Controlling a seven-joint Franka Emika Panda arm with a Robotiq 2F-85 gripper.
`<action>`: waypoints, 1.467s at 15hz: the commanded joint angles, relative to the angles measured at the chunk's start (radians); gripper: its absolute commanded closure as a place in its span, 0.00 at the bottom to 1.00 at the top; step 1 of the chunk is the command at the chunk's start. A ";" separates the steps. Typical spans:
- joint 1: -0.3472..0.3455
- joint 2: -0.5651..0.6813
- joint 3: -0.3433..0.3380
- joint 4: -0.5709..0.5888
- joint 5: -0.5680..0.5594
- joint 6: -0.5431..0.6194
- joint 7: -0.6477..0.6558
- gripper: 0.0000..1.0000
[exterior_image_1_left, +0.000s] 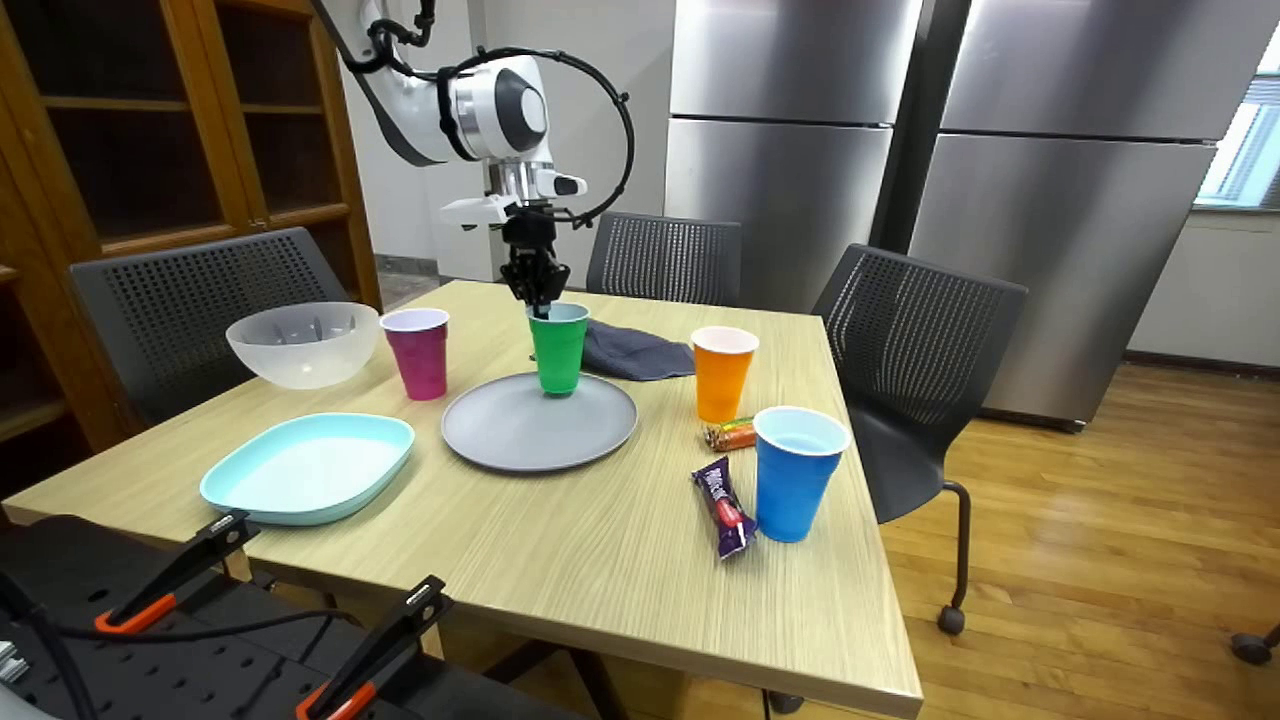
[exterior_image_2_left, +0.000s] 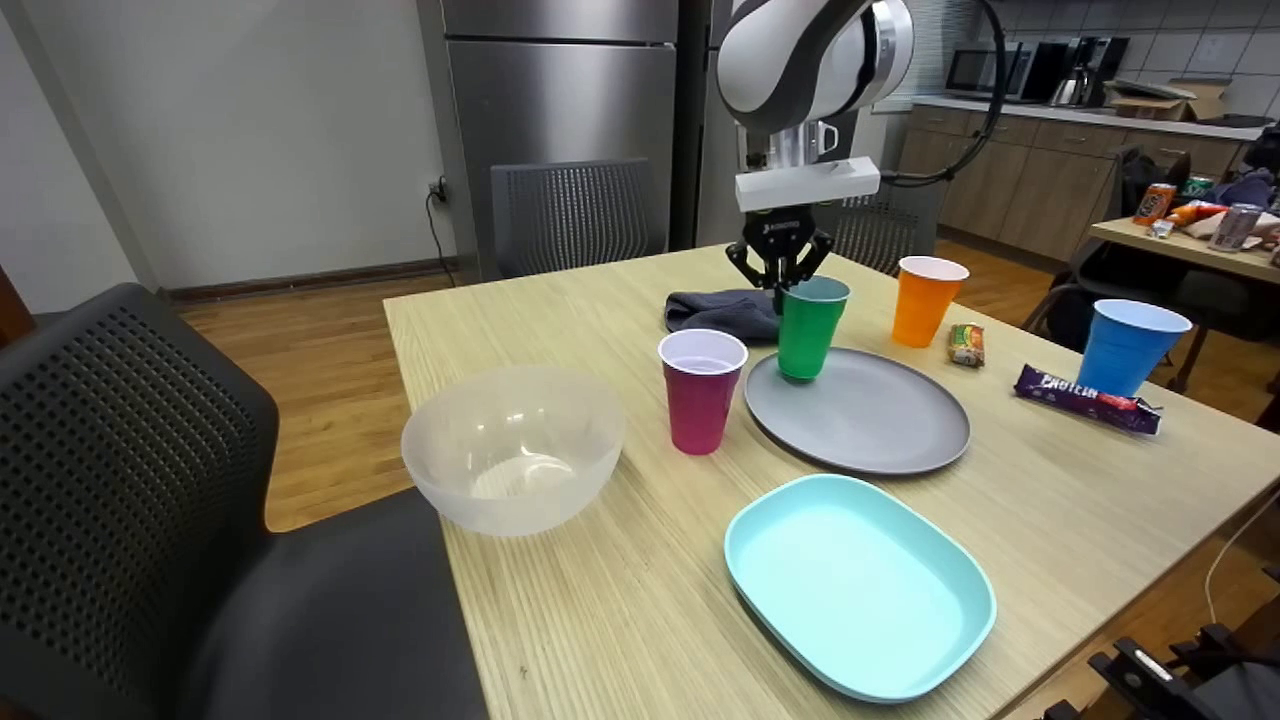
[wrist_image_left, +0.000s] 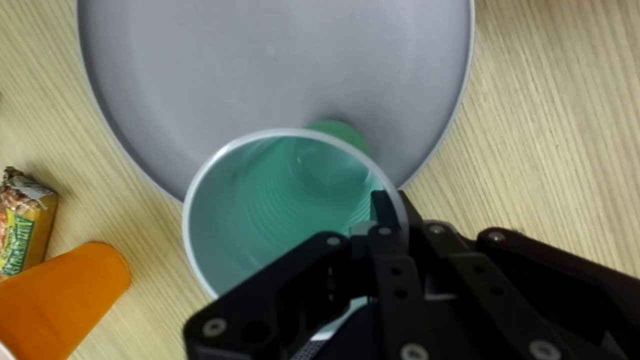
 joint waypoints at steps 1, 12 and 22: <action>0.012 0.012 -0.013 0.039 0.018 -0.048 -0.042 0.70; -0.001 -0.090 0.000 -0.014 0.018 -0.087 -0.142 0.00; -0.008 -0.253 0.047 -0.140 0.073 -0.067 -0.219 0.00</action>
